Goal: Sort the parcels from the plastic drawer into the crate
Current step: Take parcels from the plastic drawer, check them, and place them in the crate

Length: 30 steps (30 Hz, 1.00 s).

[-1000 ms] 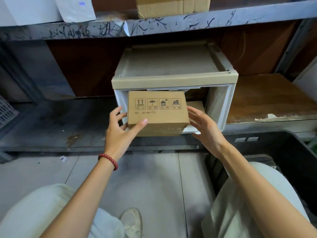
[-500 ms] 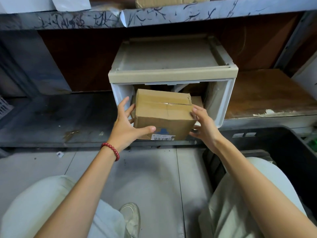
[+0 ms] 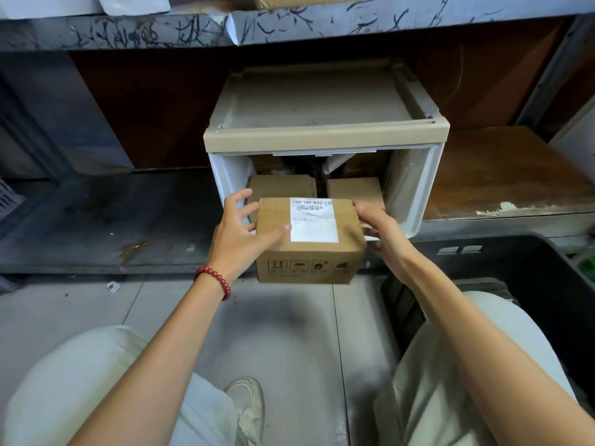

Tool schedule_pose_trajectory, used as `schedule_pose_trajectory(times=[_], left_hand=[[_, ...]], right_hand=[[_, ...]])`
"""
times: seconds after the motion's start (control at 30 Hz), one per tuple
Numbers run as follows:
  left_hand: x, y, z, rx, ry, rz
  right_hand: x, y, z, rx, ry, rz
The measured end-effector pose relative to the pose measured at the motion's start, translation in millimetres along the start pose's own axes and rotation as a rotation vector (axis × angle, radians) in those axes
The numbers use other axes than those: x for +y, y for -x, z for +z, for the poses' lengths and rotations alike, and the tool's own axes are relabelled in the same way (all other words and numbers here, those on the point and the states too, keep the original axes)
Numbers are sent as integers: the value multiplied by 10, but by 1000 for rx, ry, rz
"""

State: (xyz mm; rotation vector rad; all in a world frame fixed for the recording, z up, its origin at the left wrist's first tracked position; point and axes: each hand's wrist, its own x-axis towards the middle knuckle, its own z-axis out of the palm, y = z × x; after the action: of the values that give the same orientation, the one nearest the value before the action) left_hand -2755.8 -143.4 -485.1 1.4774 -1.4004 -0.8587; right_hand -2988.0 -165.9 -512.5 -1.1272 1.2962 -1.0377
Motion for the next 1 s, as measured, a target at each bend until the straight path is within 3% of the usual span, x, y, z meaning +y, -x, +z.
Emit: schedule_pose_trajectory(times=[0.27, 0.43, 0.67, 1.0], left_hand=[[45, 29, 75, -40, 44, 33], [262, 16, 289, -184, 63, 84], [573, 26, 1162, -366, -24, 199], [704, 166, 2472, -601, 12, 125]], right_hand=[[-112, 24, -171, 92, -24, -117], [-223, 129, -571, 147, -115, -96], [-45, 427, -1340, 531, -153, -13], [442, 958, -2260, 775, -266, 55]])
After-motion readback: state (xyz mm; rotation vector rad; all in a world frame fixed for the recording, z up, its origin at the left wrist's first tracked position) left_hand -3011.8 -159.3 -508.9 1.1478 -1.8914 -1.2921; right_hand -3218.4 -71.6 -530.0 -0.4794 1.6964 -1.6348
